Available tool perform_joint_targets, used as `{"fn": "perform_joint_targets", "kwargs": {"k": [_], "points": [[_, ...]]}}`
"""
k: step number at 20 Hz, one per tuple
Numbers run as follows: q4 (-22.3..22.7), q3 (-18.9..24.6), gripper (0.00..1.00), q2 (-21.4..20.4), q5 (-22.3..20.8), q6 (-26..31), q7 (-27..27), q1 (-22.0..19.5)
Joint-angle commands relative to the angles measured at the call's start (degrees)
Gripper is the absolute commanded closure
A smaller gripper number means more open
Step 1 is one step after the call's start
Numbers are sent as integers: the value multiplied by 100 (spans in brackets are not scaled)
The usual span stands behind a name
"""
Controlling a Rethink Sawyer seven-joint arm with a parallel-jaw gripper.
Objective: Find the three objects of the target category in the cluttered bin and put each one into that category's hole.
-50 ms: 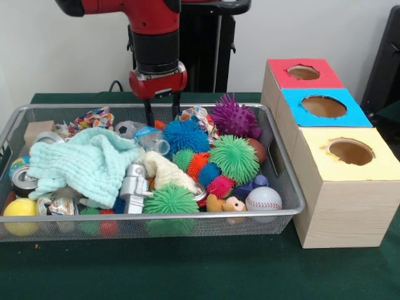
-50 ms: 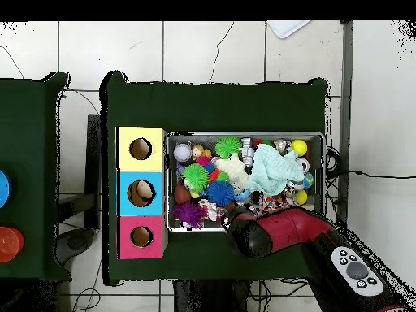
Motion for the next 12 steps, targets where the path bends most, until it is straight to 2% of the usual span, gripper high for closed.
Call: {"fn": "perform_joint_targets", "kwargs": {"k": [1, 5, 12], "points": [[-593, 553, 0, -129, -217, 369, -1007, -57], [-362, 927, 0, -327, 184, 679, -1174, -235], [-250, 1238, 0, -554, 345, 1011, -1334, -433]]}}
